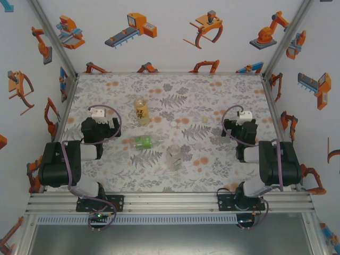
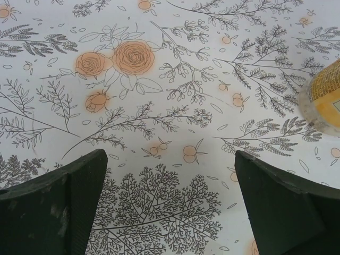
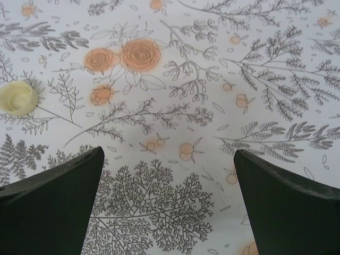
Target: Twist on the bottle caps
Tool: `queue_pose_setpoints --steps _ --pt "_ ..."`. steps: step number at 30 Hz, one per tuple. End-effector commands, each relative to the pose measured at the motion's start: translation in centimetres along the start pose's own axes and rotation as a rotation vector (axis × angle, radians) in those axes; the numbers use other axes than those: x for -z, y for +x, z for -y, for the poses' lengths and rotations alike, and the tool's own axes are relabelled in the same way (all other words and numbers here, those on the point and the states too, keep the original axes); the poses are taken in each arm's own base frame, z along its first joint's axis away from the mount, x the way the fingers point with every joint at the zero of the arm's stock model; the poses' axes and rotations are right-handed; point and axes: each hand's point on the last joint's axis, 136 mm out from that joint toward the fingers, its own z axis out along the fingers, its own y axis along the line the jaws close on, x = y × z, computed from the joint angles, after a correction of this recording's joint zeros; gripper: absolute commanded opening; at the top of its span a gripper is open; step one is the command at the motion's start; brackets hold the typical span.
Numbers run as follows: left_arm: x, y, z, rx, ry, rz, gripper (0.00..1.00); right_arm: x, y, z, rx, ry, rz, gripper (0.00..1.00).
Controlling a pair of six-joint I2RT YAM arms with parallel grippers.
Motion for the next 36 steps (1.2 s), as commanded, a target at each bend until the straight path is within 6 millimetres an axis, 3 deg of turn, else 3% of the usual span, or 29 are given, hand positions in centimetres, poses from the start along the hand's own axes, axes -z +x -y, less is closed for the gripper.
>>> queue_pose_setpoints --steps 1,36 --pt "0.2 -0.8 0.2 -0.020 0.015 0.033 0.97 0.4 -1.0 -0.1 0.013 -0.008 0.056 0.99" --pt "0.0 -1.1 -0.8 0.002 -0.040 0.023 0.97 -0.7 -1.0 1.3 -0.021 0.066 -0.006 0.99"
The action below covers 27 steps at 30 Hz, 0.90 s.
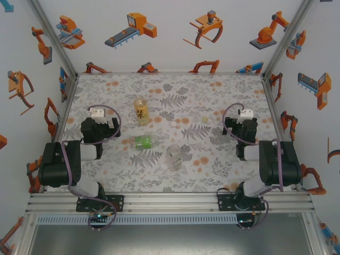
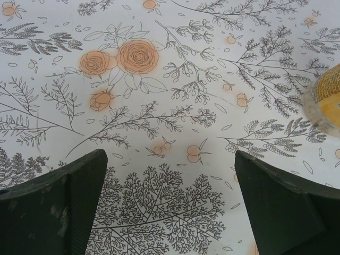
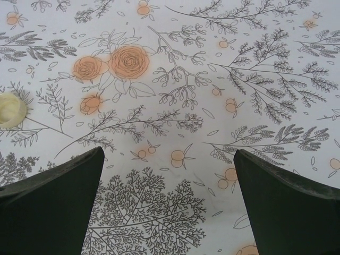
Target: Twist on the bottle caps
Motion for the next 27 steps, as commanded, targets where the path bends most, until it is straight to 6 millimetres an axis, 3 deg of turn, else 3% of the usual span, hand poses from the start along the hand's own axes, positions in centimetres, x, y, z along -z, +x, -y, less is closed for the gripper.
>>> queue_pose_setpoints --steps 1,6,18,22,27 --pt "-0.1 -1.4 -0.6 0.000 -0.042 0.003 0.97 -0.2 -0.8 0.1 -0.002 -0.002 0.009 0.99" --pt "-0.1 -2.5 -0.2 -0.003 -0.023 -0.059 0.97 0.4 -2.2 -0.1 0.001 -0.012 0.004 0.99" --pt "3.6 -5.0 0.3 0.007 -0.051 -0.080 0.97 2.8 -5.0 -1.4 -0.035 -0.083 -0.064 0.94" --pt "5.1 -5.6 1.3 0.001 -0.031 -0.098 0.97 4.5 -5.7 -3.5 -0.072 -0.187 -0.088 0.91" --pt "7.1 -5.6 3.2 0.001 0.032 -0.139 0.97 8.6 -6.8 -8.9 -0.061 -0.503 -0.052 0.87"
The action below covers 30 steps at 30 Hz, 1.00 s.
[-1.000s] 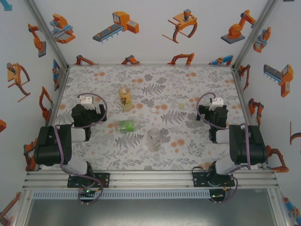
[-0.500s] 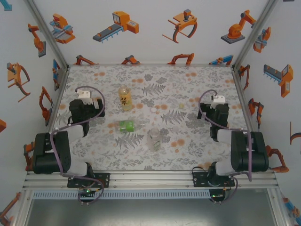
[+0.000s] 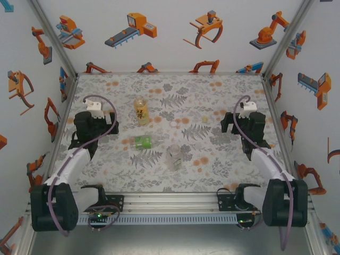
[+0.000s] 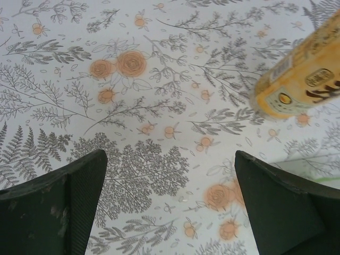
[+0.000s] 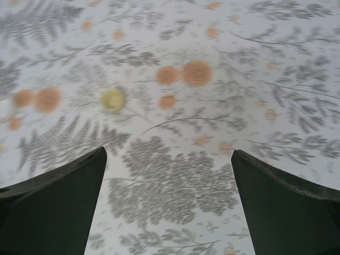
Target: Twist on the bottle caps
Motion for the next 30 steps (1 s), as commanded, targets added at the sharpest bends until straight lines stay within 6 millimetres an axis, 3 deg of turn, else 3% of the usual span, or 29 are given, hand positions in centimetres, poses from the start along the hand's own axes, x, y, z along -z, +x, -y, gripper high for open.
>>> queue_pose_setpoints --steps 1,4,9,17,23,30 --pt "1.5 0.9 1.5 0.008 0.064 -0.079 0.97 2.2 -0.3 -5.9 0.020 -0.301 0.006 0.87" --pt "2.6 1.3 2.5 -0.001 0.104 -0.104 0.97 4.6 -0.5 -9.5 0.111 -0.483 0.041 0.87" --pt "3.7 1.7 2.5 0.016 0.093 -0.123 0.97 8.6 -0.6 -13.7 0.256 -0.697 0.078 0.85" --pt "5.2 1.5 4.2 -0.014 0.180 -0.153 0.97 14.2 1.9 -18.5 0.470 -0.950 0.072 0.82" --pt "6.2 1.6 5.1 -0.037 0.217 -0.129 0.97 14.6 3.3 -20.3 0.539 -1.003 0.035 0.82" --pt "6.1 1.5 5.1 -0.057 0.198 -0.108 0.97 13.6 4.4 -22.4 0.612 -1.074 -0.007 0.83"
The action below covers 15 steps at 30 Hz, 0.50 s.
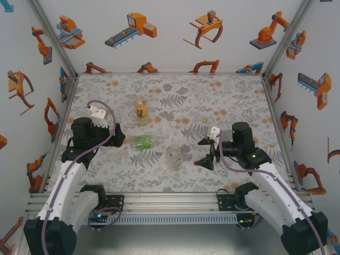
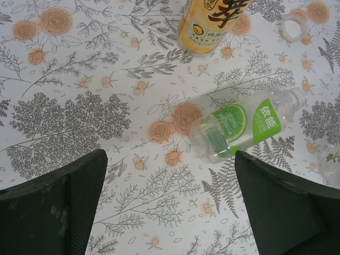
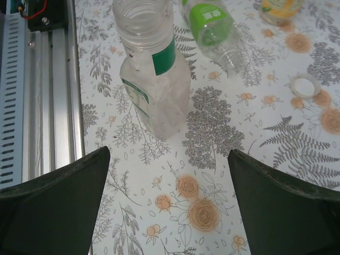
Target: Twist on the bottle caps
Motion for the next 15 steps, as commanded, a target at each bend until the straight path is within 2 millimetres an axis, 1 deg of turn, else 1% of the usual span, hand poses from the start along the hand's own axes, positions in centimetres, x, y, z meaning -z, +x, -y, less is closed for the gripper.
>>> queue_pose_setpoints --steps 1,7,11,15 --pt "0.1 -0.1 0.1 -0.038 -0.009 0.010 0.97 -0.7 -1.0 0.2 0.087 -0.019 -0.003 0.83" --pt "0.3 0.0 -0.1 -0.046 -0.035 0.007 0.97 -2.9 -1.4 0.6 0.108 -0.076 -0.011 0.82" --pt "0.2 0.2 0.0 -0.060 -0.039 0.001 0.97 -4.3 -1.6 0.6 0.119 -0.118 -0.009 0.82" --pt "0.3 0.4 -0.3 -0.067 -0.064 -0.010 0.97 -5.7 -1.8 0.5 0.128 -0.157 -0.017 0.82"
